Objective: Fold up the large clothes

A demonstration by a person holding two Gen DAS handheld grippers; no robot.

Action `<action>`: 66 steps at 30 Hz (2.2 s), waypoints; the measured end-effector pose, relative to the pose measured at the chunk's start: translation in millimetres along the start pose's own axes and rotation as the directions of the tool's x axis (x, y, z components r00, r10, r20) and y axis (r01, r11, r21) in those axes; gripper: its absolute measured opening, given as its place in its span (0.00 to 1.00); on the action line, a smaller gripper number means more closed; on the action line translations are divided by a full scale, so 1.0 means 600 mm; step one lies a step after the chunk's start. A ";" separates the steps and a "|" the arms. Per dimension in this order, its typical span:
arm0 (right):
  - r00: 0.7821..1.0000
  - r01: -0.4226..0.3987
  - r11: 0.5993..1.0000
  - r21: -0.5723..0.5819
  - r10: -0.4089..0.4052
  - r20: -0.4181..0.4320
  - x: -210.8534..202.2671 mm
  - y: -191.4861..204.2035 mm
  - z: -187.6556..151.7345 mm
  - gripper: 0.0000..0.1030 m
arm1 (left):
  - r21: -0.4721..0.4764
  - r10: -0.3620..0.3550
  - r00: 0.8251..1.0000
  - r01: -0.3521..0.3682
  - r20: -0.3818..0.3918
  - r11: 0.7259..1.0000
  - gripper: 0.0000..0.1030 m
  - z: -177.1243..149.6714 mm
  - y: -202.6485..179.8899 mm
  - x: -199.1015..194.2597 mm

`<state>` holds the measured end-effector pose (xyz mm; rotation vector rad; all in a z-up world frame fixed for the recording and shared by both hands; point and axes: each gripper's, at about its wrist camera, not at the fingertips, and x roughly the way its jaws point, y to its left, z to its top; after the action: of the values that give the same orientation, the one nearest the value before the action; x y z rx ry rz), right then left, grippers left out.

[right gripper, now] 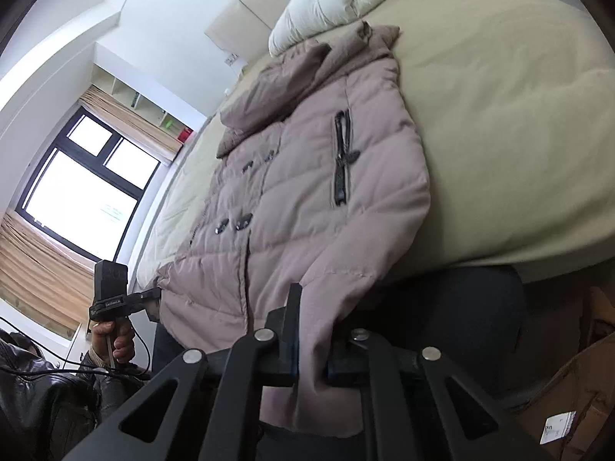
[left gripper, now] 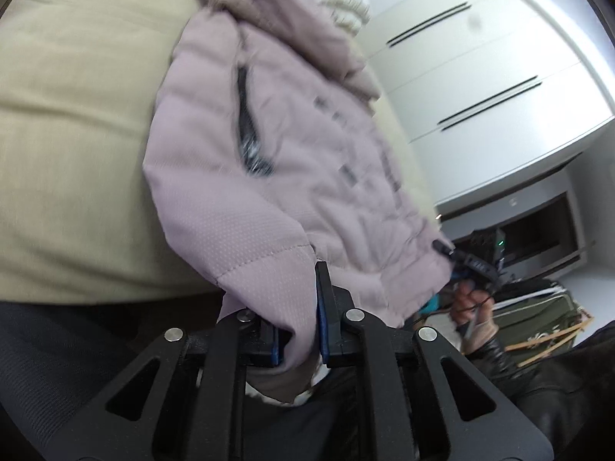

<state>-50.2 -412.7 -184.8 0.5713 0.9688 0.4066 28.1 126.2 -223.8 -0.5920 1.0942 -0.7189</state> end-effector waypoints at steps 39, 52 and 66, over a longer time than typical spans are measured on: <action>0.891 0.048 0.998 -0.039 -0.025 0.453 0.075 0.087 0.484 0.10 | -0.080 -0.237 0.866 0.300 0.441 0.950 0.08 0.565 0.031 -0.027; 0.908 0.221 0.971 0.087 -0.237 0.344 0.310 -0.045 0.688 0.10 | -0.235 -0.062 0.912 0.170 0.406 0.957 0.08 0.792 0.176 0.134; 0.895 0.255 0.950 0.180 -0.302 0.329 0.337 -0.076 0.713 0.79 | -0.248 0.106 0.854 0.028 0.510 0.968 0.60 0.804 0.192 0.068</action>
<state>423.2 -450.2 -156.6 0.5910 0.7175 -0.0232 515.7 205.9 -163.2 -0.9153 0.6840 -0.3476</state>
